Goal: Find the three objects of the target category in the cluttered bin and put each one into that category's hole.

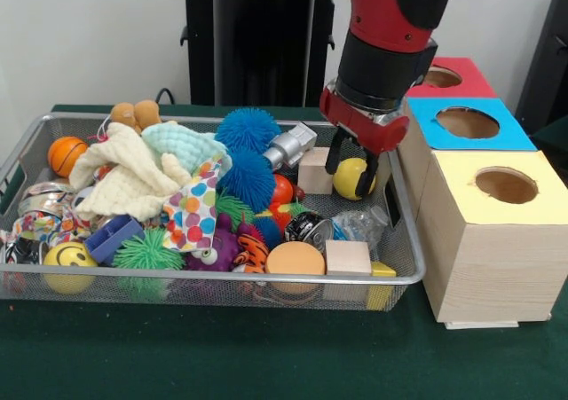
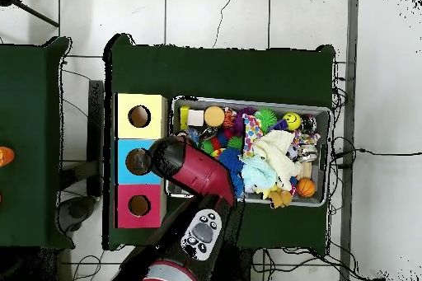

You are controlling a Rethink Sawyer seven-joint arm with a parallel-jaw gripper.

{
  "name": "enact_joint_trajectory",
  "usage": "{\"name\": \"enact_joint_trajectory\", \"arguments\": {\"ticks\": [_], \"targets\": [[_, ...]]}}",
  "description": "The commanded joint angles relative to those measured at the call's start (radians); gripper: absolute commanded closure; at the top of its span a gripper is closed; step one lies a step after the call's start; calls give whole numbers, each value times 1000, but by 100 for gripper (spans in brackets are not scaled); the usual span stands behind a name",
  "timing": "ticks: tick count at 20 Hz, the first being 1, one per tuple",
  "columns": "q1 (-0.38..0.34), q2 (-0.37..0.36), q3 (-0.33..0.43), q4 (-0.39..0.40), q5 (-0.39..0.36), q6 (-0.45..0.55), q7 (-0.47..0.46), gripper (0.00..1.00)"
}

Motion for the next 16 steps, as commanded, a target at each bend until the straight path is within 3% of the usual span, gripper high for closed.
{"name": "enact_joint_trajectory", "arguments": {"ticks": [1, 16], "targets": [[-114, 47, 229, 27, 86, -177, 231, 0], [-135, 119, 337, 31, 127, -316, 278, 0]]}}
